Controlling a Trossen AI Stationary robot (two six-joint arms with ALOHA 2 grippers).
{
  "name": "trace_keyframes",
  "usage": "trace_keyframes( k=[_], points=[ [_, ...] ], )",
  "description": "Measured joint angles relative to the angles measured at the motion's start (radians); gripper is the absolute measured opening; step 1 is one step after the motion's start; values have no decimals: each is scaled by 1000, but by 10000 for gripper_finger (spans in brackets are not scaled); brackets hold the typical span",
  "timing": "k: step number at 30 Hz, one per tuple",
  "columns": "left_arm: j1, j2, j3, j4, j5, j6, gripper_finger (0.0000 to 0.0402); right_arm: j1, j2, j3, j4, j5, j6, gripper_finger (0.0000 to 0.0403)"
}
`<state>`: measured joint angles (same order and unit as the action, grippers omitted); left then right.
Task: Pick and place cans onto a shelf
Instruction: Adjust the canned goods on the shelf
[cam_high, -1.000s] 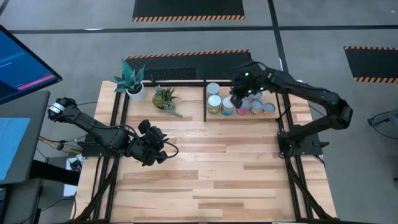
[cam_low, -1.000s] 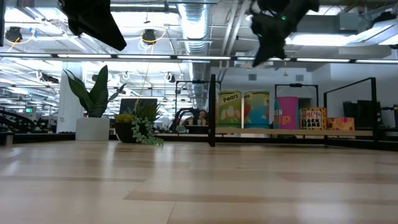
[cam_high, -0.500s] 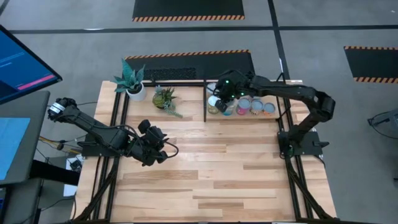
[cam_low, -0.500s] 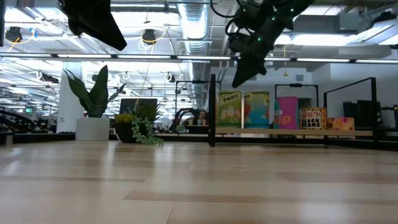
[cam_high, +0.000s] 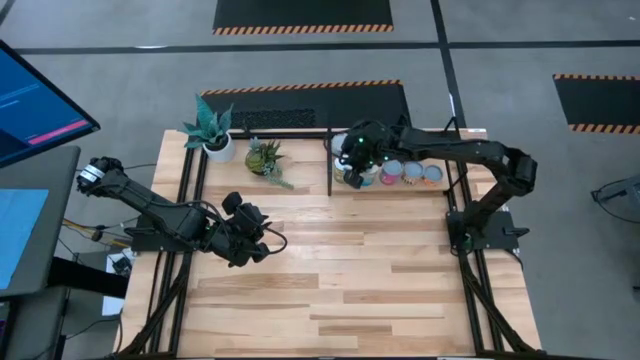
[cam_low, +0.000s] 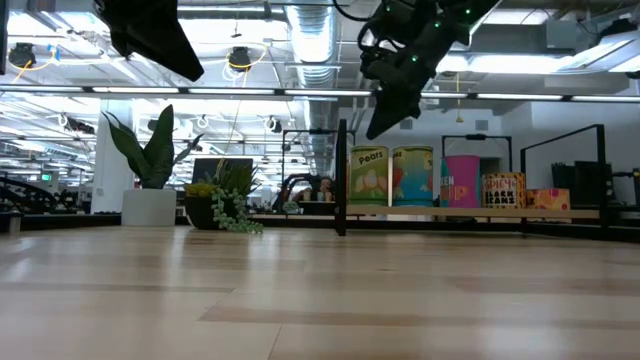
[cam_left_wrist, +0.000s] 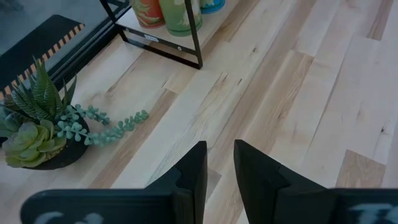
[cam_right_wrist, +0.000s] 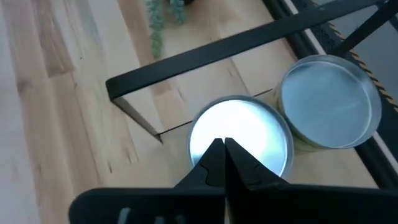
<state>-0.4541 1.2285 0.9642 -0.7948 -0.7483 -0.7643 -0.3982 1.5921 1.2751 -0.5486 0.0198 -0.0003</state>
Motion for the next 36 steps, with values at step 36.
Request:
trace_keyframes(
  k=[36],
  points=[
    [0, 0, 0, 1, 10, -8, 70, 11, 77, 4, 29, -55, -213, 9]
  ],
)
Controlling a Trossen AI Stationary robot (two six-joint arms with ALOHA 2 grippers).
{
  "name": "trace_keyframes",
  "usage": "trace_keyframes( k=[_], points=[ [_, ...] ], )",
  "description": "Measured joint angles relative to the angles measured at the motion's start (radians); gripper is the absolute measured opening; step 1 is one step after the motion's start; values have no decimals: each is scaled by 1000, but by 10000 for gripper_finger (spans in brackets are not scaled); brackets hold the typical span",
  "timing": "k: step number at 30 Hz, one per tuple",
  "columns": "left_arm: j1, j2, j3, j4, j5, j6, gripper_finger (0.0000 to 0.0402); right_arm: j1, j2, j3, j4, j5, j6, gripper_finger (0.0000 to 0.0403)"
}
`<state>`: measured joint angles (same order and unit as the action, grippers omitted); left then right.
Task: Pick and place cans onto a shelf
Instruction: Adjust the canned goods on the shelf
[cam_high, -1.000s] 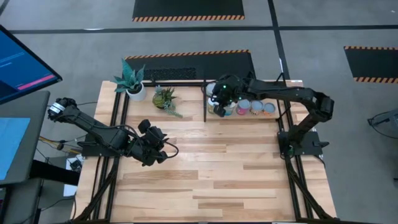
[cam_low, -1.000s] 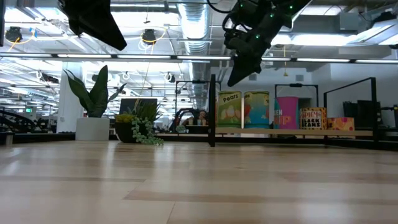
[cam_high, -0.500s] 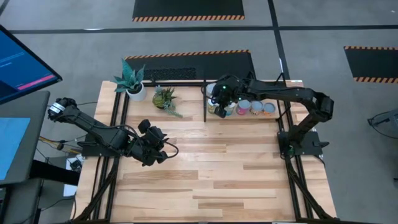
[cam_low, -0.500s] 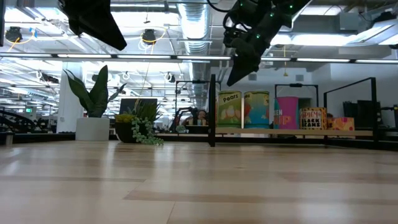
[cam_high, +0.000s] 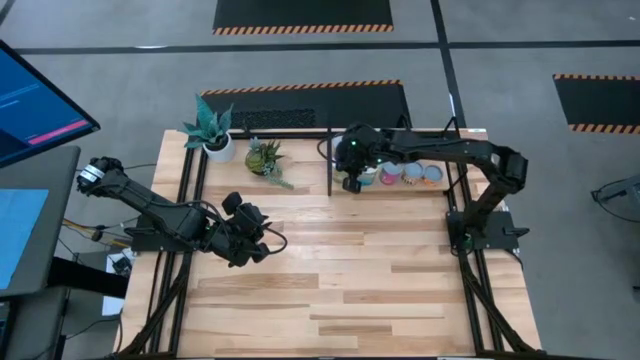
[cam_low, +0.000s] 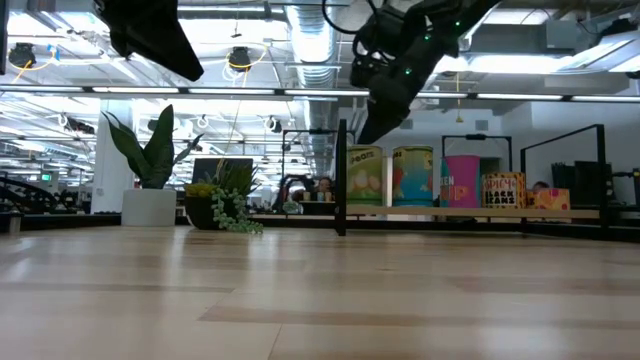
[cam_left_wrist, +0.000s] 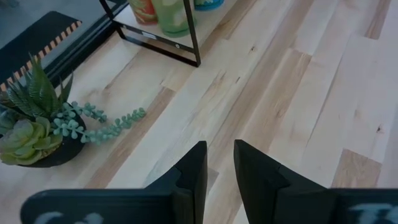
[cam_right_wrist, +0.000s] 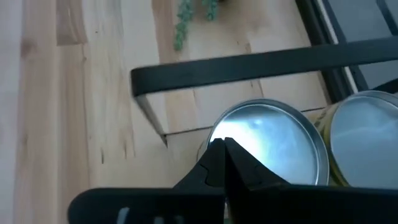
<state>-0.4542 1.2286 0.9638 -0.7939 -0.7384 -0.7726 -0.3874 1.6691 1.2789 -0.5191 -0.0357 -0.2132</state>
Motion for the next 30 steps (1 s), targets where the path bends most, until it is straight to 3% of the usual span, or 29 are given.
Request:
trace_keyframes(
  k=[30],
  points=[
    [0, 0, 0, -1, 0, -9, 70, 22, -14, 24, -72, 16, 2, 11]
  ],
)
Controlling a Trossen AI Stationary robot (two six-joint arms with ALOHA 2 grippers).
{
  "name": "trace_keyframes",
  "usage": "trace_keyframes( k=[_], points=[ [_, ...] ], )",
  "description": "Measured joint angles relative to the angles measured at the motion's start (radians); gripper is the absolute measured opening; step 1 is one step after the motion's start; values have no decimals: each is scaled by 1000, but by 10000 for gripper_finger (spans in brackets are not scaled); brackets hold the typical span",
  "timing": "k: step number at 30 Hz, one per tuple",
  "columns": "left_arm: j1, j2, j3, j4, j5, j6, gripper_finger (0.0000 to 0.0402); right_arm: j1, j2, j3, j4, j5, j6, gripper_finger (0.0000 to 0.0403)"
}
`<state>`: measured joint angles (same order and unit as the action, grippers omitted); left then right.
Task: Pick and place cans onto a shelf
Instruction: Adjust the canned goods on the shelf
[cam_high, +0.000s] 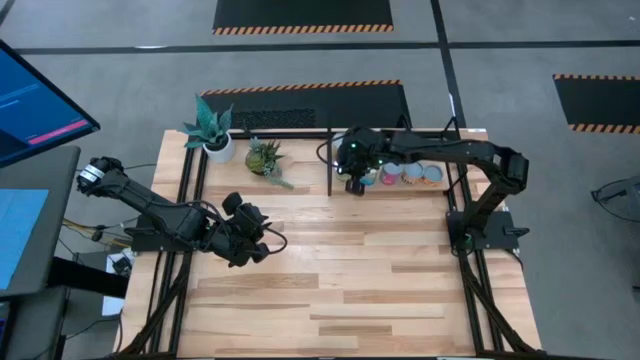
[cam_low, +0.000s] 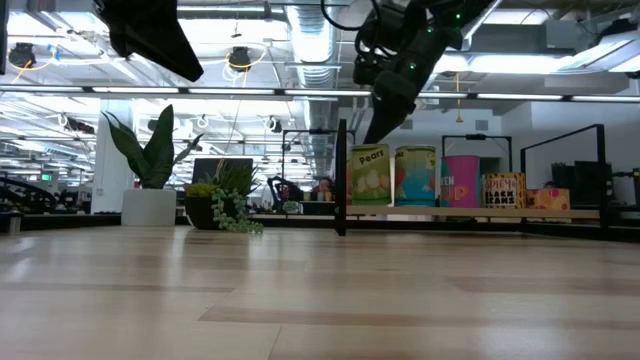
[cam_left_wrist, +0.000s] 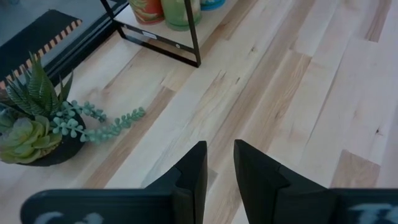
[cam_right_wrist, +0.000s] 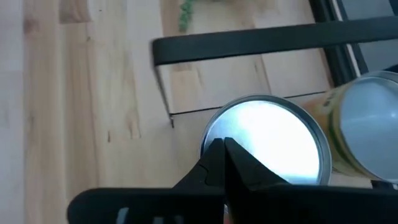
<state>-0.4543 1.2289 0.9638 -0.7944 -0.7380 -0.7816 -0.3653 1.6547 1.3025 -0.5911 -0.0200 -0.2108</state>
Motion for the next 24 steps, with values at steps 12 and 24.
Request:
trace_keyframes(
  k=[12, 24],
  points=[
    [0, 0, 0, 0, 24, -19, 70, -7, 1, 103, -23, 78, -26, 10],
    [0, 0, 0, 0, 21, -24, 70, -51, 25, 127, -161, 94, -15, 10]
  ],
)
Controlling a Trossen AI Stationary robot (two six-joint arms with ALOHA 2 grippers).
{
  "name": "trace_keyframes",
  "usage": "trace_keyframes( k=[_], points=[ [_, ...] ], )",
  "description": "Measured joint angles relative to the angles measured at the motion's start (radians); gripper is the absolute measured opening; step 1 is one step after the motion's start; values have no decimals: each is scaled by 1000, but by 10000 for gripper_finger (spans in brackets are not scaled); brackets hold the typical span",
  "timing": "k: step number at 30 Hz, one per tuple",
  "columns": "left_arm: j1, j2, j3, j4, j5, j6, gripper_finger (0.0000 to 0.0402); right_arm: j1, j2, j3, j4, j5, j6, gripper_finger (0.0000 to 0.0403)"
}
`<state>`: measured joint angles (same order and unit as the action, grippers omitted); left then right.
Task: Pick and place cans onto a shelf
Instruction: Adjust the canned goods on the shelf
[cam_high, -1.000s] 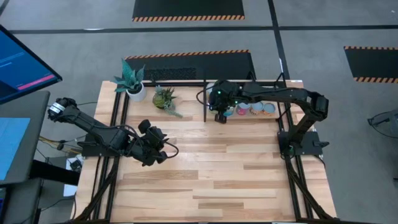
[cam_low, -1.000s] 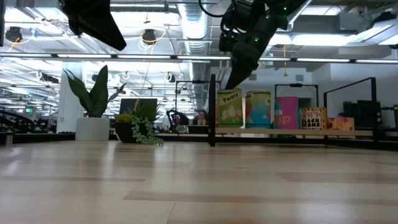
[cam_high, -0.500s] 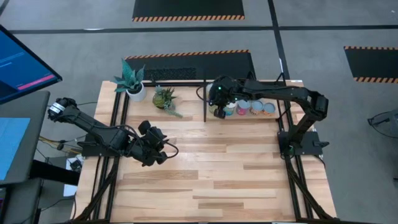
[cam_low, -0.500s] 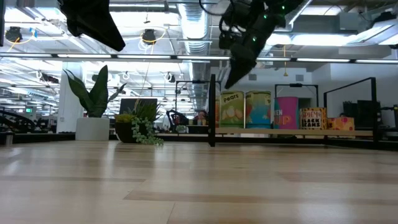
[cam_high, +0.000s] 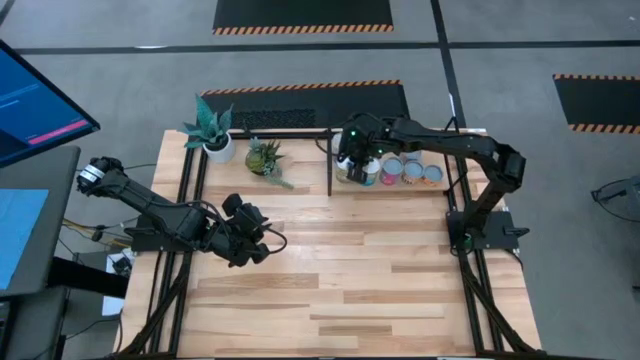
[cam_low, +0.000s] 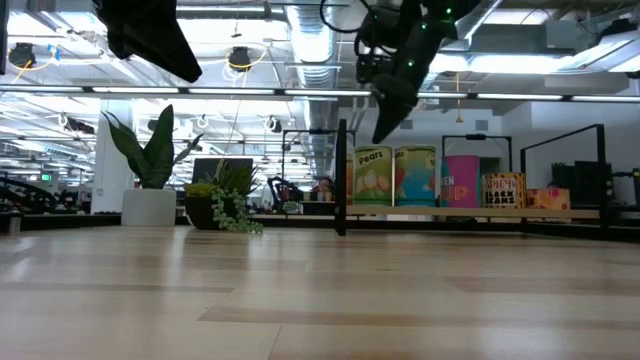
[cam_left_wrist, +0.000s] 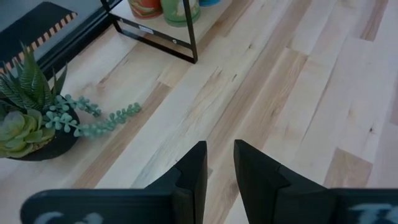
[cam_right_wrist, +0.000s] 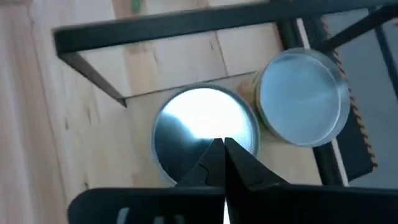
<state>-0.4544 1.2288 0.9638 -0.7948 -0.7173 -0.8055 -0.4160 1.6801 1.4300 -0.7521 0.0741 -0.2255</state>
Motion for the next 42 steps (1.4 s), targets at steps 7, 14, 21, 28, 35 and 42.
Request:
trace_keyframes(
  k=[7, 14, 21, 28, 35, 42],
  points=[
    [0, 0, 0, 0, -1, 0, 70, 12, 46, 1, 25, 2, 7, 9],
    [0, 0, 0, -2, 4, 0, 70, 14, 4, 3, 51, 46, 8, 9],
    [0, 0, 0, -1, 4, 26, 70, -55, -13, 4, 3, 104, 43, 8],
    [0, 0, 0, 0, 4, 18, 70, -96, 10, 3, -37, 51, 45, 8],
    [0, 0, 0, 0, 3, 25, 70, -103, 10, 3, -69, 28, 44, 8],
    [0, 0, 0, 0, 2, 25, 70, -101, 10, 3, -69, -6, 47, 8]
  ],
)
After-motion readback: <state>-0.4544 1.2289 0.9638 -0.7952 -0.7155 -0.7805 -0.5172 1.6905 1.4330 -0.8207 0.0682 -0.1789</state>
